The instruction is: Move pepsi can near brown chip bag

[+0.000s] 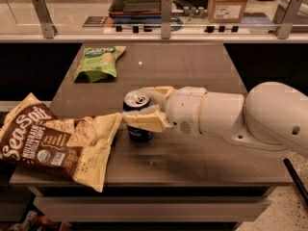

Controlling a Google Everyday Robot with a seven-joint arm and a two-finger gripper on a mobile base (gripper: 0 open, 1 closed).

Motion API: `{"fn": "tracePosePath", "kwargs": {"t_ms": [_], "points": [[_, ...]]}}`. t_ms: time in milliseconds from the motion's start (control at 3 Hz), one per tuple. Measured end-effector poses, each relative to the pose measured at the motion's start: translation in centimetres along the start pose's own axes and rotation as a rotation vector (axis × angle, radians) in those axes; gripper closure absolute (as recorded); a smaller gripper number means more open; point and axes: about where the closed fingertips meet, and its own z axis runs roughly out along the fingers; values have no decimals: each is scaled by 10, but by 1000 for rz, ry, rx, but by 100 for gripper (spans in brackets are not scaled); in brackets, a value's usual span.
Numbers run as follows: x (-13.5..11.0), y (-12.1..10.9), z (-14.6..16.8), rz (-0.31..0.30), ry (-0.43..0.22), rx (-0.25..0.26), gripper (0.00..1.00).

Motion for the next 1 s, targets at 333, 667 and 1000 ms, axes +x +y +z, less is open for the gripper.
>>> {"fn": "tracePosePath", "kwargs": {"t_ms": [333,667,1000], "points": [[-1,2,1,-3,1,-3,13],[-2,3,2,-7,2,-5,0],[-2,3,2,-7,2,-5,0]]}}
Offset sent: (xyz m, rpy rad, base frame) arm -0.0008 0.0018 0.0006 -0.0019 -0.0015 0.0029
